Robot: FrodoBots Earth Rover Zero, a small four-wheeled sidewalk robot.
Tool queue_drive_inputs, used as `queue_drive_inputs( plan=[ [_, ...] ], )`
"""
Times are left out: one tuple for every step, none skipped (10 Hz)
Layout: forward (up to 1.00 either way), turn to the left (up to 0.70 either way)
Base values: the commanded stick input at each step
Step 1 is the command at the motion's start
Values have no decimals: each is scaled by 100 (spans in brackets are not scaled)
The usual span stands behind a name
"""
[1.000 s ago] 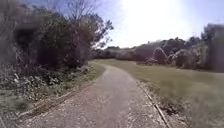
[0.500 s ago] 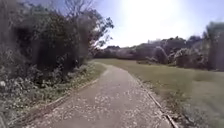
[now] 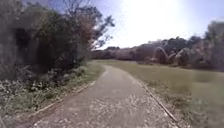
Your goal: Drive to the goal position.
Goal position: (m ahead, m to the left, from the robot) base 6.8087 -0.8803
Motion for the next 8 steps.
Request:
queue_drive_inputs(
  plan=[
    [70,0],
    [70,0],
    [70,0],
    [70,0],
    [70,0],
    [70,0],
    [70,0],
    [70,0]
  ],
)
